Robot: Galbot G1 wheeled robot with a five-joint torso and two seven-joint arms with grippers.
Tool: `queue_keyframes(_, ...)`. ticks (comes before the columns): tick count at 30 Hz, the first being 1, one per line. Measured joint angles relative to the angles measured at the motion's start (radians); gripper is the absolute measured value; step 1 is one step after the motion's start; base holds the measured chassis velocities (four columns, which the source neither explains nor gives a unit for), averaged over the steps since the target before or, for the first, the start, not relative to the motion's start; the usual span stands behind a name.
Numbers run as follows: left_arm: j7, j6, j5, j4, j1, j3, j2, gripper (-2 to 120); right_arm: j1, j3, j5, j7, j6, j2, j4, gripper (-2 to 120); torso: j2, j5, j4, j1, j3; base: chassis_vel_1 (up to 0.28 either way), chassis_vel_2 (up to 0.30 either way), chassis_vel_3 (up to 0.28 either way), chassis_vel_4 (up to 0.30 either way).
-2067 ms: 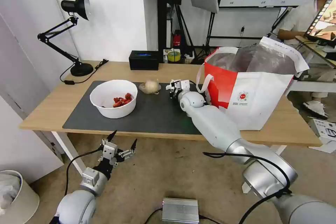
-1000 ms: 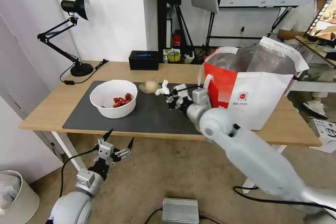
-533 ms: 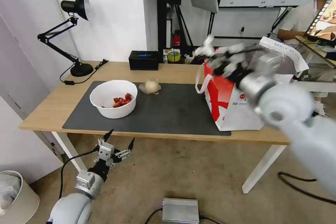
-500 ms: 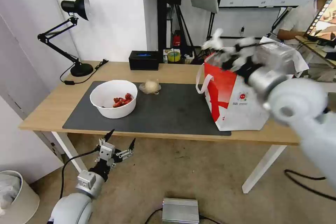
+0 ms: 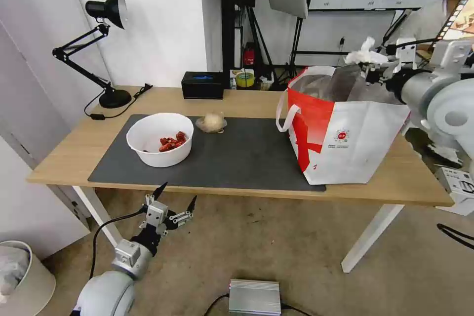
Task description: Pick up the trash from the table and place it into the takeout bag.
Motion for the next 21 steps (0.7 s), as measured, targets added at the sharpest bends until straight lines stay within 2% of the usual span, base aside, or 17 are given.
queue_keyframes(8, 0.001, 0.004, 0.001, -0.006, 0.008, -0.006, 0.002, 100, 0.013, -0.027, 0.059, 0.102, -0.032, 0.043, -0.033, 2, 0.0, -0.0002, 0.0001, 0.0, 0.0, 0.0, 0.0, 0.0, 0.0)
queue_keyframes(10, 0.001, 0.004, 0.001, -0.005, 0.008, -0.006, 0.0, 100, 0.008, -0.026, 0.06, 0.104, -0.033, 0.045, -0.032, 11, 0.0, 0.0001, -0.0001, 0.0, 0.0, 0.0, 0.0, 0.0, 0.0)
queue_keyframes(11, 0.001, 0.004, 0.001, -0.005, 0.008, -0.006, 0.0, 100, 0.008, -0.026, 0.06, 0.104, -0.033, 0.045, -0.032, 11, 0.0, 0.0001, -0.0001, 0.0, 0.0, 0.0, 0.0, 0.0, 0.0)
queue_keyframes(14, 0.001, 0.004, 0.003, -0.005, 0.009, -0.005, -0.002, 100, 0.006, -0.022, 0.06, 0.104, -0.037, 0.042, -0.024, 26, 0.0, 0.0, -0.0001, 0.0, 0.0, 0.0, 0.0, 0.0, 0.0)
queue_keyframes(15, 0.001, 0.004, 0.003, -0.005, 0.009, -0.005, -0.002, 100, 0.006, -0.022, 0.06, 0.104, -0.037, 0.042, -0.024, 26, 0.0, 0.0, -0.0001, 0.0, 0.0, 0.0, 0.0, 0.0, 0.0)
queue_keyframes(17, 0.001, 0.004, 0.003, -0.006, 0.006, -0.001, -0.004, 100, 0.002, -0.019, 0.059, 0.104, -0.039, 0.032, -0.008, 37, 0.0, -0.0001, -0.0001, 0.0, 0.0, 0.0, 0.0, 0.0, 0.0)
queue_keyframes(18, 0.001, 0.004, 0.003, -0.006, 0.006, -0.001, -0.004, 100, 0.002, -0.019, 0.059, 0.104, -0.039, 0.032, -0.008, 37, 0.0, -0.0001, -0.0001, 0.0, 0.0, 0.0, 0.0, 0.0, 0.0)
queue_keyframes(20, 0.002, 0.004, 0.004, -0.006, 0.004, 0.002, -0.004, 100, -0.005, -0.014, 0.058, 0.104, -0.04, 0.026, 0.001, 48, 0.0, 0.0, -0.0001, 0.0, 0.0, 0.0, 0.0, 0.0, 0.0)
queue_keyframes(21, 0.002, 0.004, 0.004, -0.006, 0.004, 0.002, -0.004, 100, -0.005, -0.014, 0.058, 0.104, -0.04, 0.026, 0.001, 48, 0.0, 0.0, -0.0001, 0.0, 0.0, 0.0, 0.0, 0.0, 0.0)
